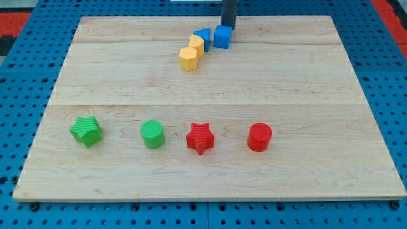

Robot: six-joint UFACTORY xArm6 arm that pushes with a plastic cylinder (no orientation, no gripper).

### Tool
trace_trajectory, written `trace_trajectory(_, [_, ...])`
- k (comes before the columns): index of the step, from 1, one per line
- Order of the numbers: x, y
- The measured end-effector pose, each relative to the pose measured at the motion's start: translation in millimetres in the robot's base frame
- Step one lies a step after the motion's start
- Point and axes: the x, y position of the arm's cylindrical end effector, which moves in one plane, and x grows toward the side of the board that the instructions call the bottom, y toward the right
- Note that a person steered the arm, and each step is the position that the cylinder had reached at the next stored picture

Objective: Move the blue triangle to the left side of the blue cube

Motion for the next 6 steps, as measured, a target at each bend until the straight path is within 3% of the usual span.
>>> trace_trajectory(2, [12,-22])
trace_trajectory(3, [27,-70])
trace_trajectory(5, [-14,-115])
trace_trajectory(6, [7,-159])
